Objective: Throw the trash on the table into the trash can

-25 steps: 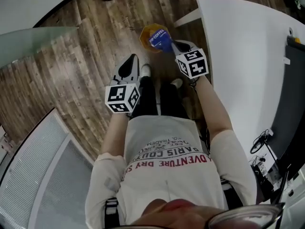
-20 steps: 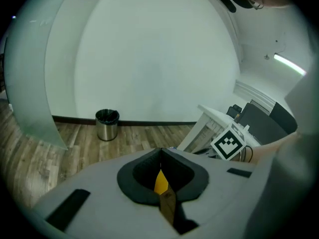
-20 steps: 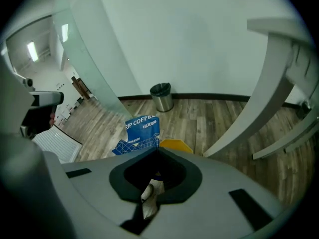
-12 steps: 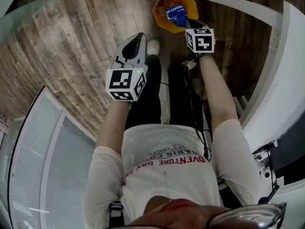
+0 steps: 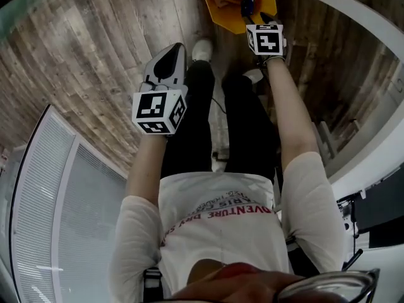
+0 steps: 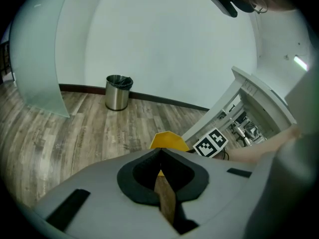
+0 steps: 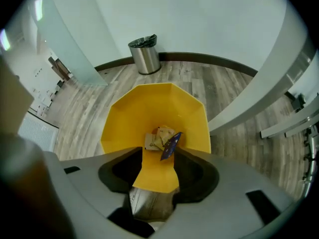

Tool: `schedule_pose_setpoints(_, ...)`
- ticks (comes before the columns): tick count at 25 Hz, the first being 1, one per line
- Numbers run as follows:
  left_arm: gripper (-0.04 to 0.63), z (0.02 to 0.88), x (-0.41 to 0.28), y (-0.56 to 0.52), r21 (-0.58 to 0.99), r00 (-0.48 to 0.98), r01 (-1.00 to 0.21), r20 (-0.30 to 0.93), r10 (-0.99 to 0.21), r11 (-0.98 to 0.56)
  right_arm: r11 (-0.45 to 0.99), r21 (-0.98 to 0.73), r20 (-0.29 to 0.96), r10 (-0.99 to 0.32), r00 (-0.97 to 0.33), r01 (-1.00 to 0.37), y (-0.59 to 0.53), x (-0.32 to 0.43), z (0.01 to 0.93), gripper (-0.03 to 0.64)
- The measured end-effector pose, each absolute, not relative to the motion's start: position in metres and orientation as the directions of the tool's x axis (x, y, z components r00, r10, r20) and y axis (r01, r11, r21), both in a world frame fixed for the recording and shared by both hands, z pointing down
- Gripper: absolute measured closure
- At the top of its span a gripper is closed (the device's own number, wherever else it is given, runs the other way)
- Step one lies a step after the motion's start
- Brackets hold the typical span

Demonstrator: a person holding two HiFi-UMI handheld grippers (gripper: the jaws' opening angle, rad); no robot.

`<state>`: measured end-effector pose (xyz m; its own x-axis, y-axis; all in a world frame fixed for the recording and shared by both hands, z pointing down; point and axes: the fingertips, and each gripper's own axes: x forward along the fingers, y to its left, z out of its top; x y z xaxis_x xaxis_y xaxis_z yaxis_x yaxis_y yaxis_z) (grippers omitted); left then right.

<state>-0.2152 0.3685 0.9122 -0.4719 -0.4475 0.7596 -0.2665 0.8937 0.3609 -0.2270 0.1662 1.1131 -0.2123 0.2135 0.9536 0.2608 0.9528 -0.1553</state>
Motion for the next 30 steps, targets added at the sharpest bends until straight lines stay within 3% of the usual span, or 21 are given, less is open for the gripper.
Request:
schedule_pose_setpoints(8, 0.571, 0.869, -0.207, 0.353, 0.364, -0.465, -0.322, 0.743, -0.481, 0.874, 0.944, -0.178, 0.918, 0.261, -0.298, 0.279, 0.173, -0.250, 1.042, 0.423)
schedule_pose_setpoints(11, 0.571, 0.846, -0.207, 0.348, 0.345, -0.472, -0.353, 0.737, -0.484, 0.870, 0.938, -0.186, 0.889, 0.287, -0.356, 0.291, 0.172, -0.266, 0.997, 0.483)
schedule_pose_setpoints(14, 0.571, 0.805, -0.210, 0.338, 0.352, -0.498, -0.360, 0.711, -0.497, 0.864, 0.947, -0.176, 0.844, 0.286, -0.455, 0.268, 0.161, -0.280, 0.926, 0.572)
schedule_pose_setpoints(21, 0.571, 0.669, -0.244, 0.264, 0.363, -0.561, -0.454, 0.594, -0.577, 0.814, 0.951, -0.203, 0.661, 0.308, -0.684, 0.232, 0.128, -0.305, 0.704, 0.588)
schedule_pose_setpoints(25, 0.571, 0.572, -0.263, 0.194, 0.358, -0.555, -0.592, 0.468, -0.687, 0.722, 0.972, -0.117, 0.564, 0.233, -0.792, 0.203, 0.084, -0.296, 0.587, 0.589)
schedule_pose_setpoints(30, 0.571, 0.475, -0.230, 0.112, 0.369, -0.453, -0.726, 0.377, -0.808, 0.580, 0.997, -0.072, 0.489, 0.067, -0.870, 0.036, 0.001, -0.224, 0.478, 0.589)
